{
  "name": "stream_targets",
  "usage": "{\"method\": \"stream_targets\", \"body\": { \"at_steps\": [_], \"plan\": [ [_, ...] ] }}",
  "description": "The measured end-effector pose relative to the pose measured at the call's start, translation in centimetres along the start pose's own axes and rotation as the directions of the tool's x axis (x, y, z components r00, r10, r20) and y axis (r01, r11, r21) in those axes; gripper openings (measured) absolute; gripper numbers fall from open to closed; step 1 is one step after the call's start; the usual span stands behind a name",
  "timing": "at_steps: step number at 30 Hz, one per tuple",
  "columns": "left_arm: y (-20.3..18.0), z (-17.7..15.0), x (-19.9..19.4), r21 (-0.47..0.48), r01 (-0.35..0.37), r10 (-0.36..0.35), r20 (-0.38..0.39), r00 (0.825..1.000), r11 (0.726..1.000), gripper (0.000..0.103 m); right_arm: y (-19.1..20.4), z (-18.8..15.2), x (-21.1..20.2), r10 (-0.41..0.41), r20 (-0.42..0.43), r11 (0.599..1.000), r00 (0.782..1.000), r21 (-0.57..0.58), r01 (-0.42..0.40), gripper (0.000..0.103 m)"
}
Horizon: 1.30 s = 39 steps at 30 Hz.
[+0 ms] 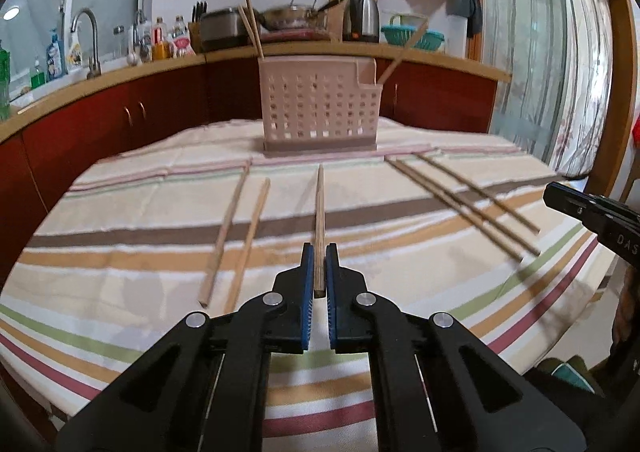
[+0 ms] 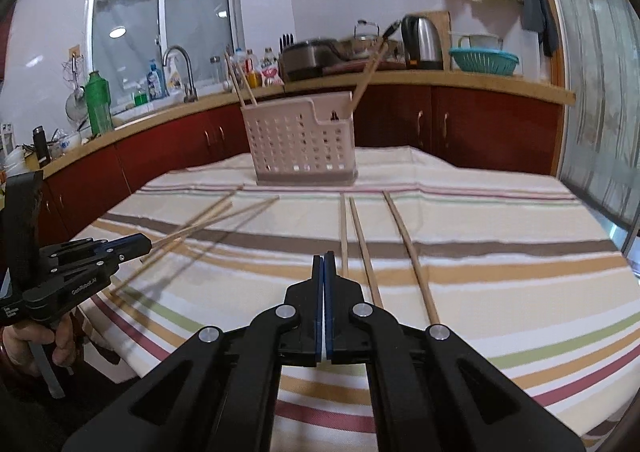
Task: Organize utensils
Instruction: 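Lift the held chopsticks upright with both tools toward the beige caddy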
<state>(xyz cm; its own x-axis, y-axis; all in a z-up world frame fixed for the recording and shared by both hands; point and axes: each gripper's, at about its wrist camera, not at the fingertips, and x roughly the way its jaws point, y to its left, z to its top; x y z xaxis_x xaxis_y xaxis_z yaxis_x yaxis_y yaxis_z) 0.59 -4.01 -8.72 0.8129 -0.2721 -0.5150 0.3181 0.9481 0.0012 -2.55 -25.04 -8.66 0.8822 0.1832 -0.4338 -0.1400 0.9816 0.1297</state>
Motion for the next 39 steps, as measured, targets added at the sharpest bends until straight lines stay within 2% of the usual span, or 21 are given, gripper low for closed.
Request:
{"method": "stream_targets", "body": {
  "at_steps": [11,24,26,32,34,36,39],
  "plan": [
    [0.5,3.1,-3.0,-0.014,-0.011,0.013,0.126,0.992,1.000,0.006,0.8,2.5,-1.3,0.011,0.077,1.000,0.997,-0.014,-0.010,0.001],
    [0.5,6.7,-4.5,-0.004,-0.025,0.025,0.228,0.973,1.000,0.006,1.1,4.6,-1.5,0.018,0.134,0.999,0.991,-0.034,-0.013,0.001],
    [0.6,6.6,-4.5,-0.006,-0.024,0.025,0.231,0.973,1.000,0.006,1.0,4.1,-1.2,0.013,0.122,0.999,0.992,-0.037,-0.009,0.001],
    [0.5,6.5,-4.5,0.002,-0.030,0.028,0.229,0.973,1.000,0.006,0.0,0.5,1.8,0.011,-0.012,1.000,1.000,-0.010,-0.012,0.002],
    [0.5,6.5,-4.6,-0.002,-0.030,0.029,0.230,0.973,1.000,0.006,-0.3,-0.8,2.9,0.006,-0.062,1.000,0.998,-0.004,-0.006,0.006],
    [0.6,6.3,-4.6,-0.003,-0.030,0.030,0.231,0.973,1.000,0.006,-0.5,-1.7,3.6,0.003,-0.099,1.000,0.995,0.008,-0.002,0.019],
    [0.6,6.2,-4.7,-0.004,-0.031,0.032,0.231,0.973,0.999,0.006,-0.9,-3.1,4.4,-0.012,-0.139,1.000,0.990,0.014,0.014,0.024]
  ]
}}
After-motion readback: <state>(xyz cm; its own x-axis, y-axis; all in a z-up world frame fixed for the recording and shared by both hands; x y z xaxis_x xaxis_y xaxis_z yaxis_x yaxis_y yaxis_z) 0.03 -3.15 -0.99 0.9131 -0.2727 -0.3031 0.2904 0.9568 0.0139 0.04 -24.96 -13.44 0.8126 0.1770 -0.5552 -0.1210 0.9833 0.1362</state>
